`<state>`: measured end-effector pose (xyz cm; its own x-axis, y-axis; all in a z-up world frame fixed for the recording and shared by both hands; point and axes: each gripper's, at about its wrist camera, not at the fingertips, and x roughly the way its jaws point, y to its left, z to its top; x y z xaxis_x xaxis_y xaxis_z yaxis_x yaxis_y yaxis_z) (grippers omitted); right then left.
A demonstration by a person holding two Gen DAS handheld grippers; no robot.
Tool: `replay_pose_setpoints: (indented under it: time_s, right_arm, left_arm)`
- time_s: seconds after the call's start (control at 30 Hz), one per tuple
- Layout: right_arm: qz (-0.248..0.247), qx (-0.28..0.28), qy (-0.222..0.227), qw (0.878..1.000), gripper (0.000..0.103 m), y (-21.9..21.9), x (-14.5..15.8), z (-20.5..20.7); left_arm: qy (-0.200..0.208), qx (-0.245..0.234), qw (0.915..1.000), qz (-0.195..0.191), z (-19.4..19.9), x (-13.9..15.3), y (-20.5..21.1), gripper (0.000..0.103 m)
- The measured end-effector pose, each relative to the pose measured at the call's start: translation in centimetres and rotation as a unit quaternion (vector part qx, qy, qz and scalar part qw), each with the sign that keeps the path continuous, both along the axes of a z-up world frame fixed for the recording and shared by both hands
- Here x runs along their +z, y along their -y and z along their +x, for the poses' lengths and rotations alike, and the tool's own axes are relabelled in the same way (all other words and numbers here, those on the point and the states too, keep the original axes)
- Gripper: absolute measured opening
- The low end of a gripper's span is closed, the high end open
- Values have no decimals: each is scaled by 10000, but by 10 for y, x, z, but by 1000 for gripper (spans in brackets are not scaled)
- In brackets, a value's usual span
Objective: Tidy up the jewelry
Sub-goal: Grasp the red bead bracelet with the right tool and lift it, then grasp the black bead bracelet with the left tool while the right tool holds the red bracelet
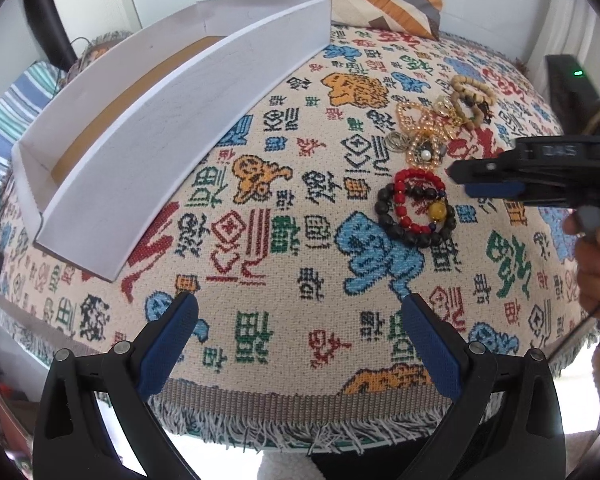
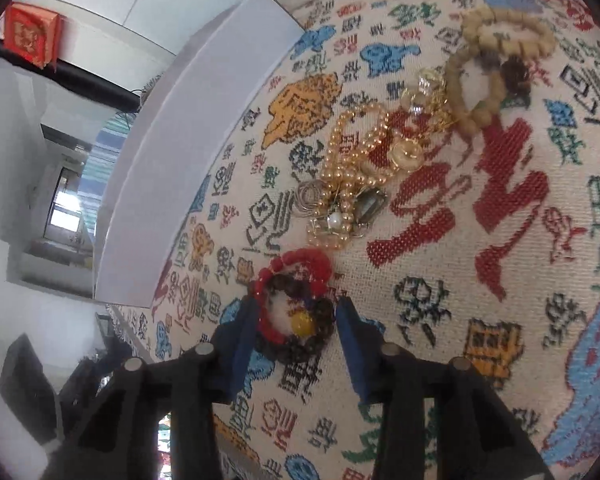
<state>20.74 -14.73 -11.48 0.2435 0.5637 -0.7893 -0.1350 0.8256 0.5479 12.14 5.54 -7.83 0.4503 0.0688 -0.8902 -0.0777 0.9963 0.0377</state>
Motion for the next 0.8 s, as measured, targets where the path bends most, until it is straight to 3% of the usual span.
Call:
replay_pose_setpoints:
  time_s: [0.1,0.2,0.4,0.53,0.63,0.8]
  right_arm:
    - [-14,-24,-218,9998,30,-8,-20,14]
    - [73,-143,-228,9996,10,-11,-26,21]
    - [758,-190,265,9966,10,-6,8,-4]
    - [1035,-589,377,9922,10,25,21,-25]
    - [783,-1034,352,9909,10,68,17,-36]
    - [-196,-1455,383,9884,18,109,9,-59]
  left_arm:
    - [3,72,10000,7,-2,1,-6,101]
    - [-48,136,9999,-4,-2,-2,-11,101]
    - [-135,185,9997,0,-5,-10,-16,101]
    - [-216,189,9996,-41,-4,-16,-16,101]
    - [-251,163,9995,-54,-2,-18,-14,101]
    - [-345,57,9993,-136,7,-22,-5,101]
